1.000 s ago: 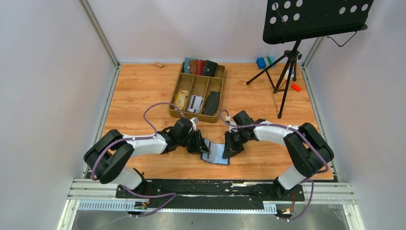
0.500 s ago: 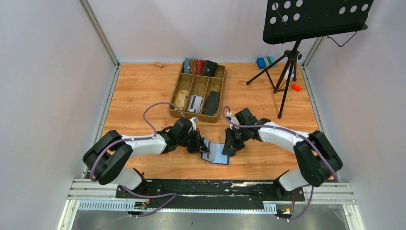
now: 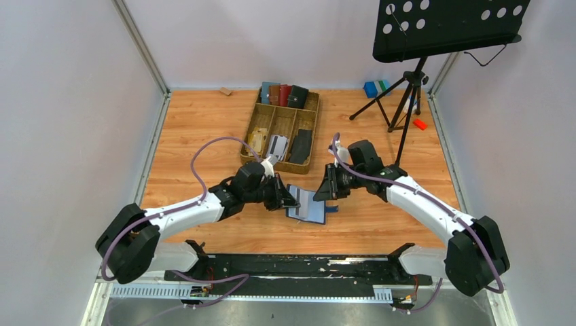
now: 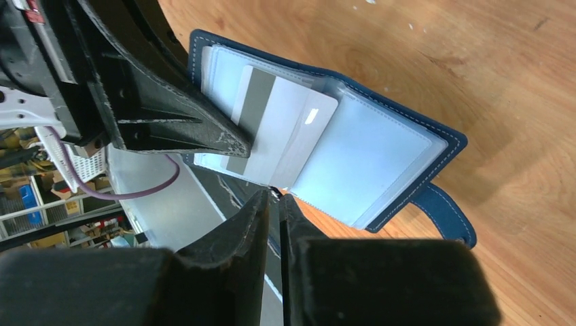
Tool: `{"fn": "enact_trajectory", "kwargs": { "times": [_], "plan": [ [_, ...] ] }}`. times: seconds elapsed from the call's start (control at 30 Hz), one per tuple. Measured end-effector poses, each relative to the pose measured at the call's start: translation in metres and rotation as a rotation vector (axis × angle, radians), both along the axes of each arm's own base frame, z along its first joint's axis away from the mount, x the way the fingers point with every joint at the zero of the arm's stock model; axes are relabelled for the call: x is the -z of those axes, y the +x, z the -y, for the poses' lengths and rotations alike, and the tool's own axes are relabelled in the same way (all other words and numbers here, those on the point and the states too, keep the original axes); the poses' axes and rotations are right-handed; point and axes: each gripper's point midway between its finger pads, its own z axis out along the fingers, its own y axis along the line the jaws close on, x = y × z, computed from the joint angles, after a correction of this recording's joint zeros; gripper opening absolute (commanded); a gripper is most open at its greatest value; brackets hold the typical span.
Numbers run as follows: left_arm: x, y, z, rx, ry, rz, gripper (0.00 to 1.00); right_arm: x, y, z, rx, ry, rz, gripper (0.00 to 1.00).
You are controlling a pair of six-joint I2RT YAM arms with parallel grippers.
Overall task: Take the credit cards out of the card holder
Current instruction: Remove the credit card from the card holder.
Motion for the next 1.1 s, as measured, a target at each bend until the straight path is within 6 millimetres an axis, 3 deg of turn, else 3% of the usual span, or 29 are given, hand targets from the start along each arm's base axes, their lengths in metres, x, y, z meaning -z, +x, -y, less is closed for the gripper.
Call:
{"fn": "enact_trajectory", "kwargs": {
  "times": [0.2, 0.53, 0.8, 1.1],
  "plan": [
    [-0.025, 0.001, -0.001, -0.017, -0.054, 0.044, 0.0, -0.026, 0.001, -0.008, -0.011, 0.064, 0.008, 0.18],
    [-0.064, 0.005, 0.012, -0.039, -0.202, 0.051, 0.0, -0.046, -0.004, -0.017, -0.012, 0.163, -0.072, 0.22],
    [-0.088, 0.014, 0.029, -0.037, -0.31, 0.039, 0.0, -0.082, 0.025, 0.012, 0.125, 0.288, -0.064, 0.34],
    [-0.103, 0.018, 0.034, -0.054, -0.381, 0.027, 0.0, -0.085, 0.021, 0.015, 0.125, 0.299, -0.091, 0.41]
  ]
}}
